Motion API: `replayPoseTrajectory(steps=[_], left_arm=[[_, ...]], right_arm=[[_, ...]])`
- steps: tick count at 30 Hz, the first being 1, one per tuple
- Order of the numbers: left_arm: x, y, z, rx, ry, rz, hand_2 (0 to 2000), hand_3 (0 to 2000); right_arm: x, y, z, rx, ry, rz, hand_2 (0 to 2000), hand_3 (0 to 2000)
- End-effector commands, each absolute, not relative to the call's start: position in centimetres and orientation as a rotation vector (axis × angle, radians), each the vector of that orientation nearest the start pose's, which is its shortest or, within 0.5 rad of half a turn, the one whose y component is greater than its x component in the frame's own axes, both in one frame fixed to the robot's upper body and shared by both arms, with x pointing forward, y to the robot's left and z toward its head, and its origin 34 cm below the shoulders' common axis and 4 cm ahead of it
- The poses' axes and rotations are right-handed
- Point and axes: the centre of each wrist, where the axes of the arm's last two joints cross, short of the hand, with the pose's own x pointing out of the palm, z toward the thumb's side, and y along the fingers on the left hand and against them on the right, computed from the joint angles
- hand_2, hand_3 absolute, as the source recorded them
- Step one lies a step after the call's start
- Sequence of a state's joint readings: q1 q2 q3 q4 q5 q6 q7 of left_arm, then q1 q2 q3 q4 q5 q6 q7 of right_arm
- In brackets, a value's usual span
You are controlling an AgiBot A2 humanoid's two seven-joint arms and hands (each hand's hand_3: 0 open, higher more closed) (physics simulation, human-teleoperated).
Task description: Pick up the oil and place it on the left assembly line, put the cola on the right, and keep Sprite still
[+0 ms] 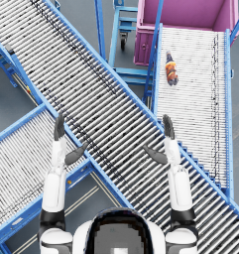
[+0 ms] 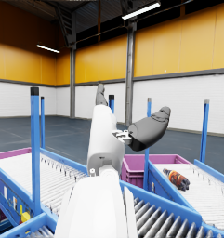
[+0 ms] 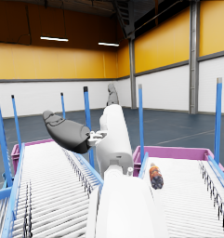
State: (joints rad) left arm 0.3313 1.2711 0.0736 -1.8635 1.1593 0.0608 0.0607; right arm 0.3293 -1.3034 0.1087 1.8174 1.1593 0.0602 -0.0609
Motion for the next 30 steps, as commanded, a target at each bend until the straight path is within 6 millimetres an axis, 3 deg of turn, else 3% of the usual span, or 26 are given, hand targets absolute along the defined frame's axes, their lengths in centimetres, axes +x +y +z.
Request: replayPoseTrajectory(steps=[1, 9, 30], left_arm=[[25.3, 21.3, 26.1, 0.301, -0.486, -1.678, 0, 0], [25.5, 20.2, 23.2, 0.097, -0.399, -1.768, 0, 0], [25.5, 20.1, 22.9, 0.074, -0.388, -1.777, 0, 0]], right_arm=[[25.8, -20.3, 24.9, -0.283, -0.455, 1.825, 0, 0], [25.5, -20.1, 23.1, -0.150, -0.384, 1.957, 0, 0], [25.5, -20.1, 22.9, -0.134, -0.376, 1.971, 0, 0]])
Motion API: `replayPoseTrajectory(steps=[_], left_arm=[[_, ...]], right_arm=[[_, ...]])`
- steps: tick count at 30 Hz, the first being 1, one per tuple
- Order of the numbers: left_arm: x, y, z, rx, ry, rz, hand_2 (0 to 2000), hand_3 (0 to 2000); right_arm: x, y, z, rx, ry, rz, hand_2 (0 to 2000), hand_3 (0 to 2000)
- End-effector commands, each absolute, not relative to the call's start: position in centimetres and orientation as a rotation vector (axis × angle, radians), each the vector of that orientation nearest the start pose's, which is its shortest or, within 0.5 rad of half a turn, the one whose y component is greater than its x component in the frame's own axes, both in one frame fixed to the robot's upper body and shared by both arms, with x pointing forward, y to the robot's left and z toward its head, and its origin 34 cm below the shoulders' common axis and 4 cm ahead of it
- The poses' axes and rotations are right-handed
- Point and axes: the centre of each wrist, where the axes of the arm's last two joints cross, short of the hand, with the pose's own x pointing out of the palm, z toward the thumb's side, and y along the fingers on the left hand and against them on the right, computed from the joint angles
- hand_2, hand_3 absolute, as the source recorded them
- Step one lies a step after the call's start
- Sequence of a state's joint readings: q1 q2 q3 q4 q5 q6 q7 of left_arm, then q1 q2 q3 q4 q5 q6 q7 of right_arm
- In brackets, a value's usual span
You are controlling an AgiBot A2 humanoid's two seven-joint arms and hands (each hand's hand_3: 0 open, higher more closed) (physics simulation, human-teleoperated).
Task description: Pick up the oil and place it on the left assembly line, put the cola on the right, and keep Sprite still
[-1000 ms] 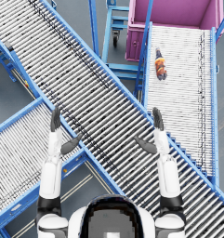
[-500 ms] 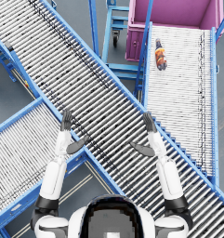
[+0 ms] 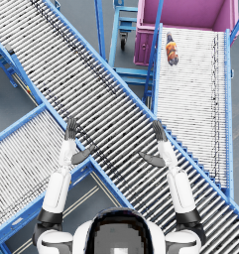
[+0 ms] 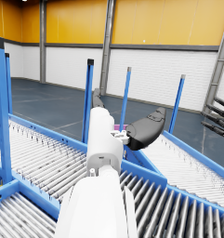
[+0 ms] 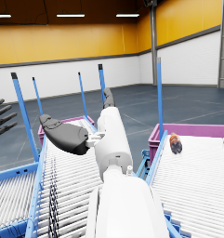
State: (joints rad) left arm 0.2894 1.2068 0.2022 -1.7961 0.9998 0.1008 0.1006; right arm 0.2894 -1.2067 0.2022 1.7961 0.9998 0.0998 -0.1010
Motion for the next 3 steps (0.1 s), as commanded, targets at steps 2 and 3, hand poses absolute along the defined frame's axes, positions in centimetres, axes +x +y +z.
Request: replayPoseTrajectory(steps=[2, 3], left_arm=[[25.45, 20.07, 22.86, 0.074, -0.388, -1.777, 0, 0], [25.45, 20.07, 22.86, 0.074, -0.388, -1.777, 0, 0]], right_arm=[[25.45, -20.07, 22.86, -0.134, -0.376, 1.971, 0, 0], [25.45, -20.07, 22.86, -0.134, -0.376, 1.971, 0, 0]])
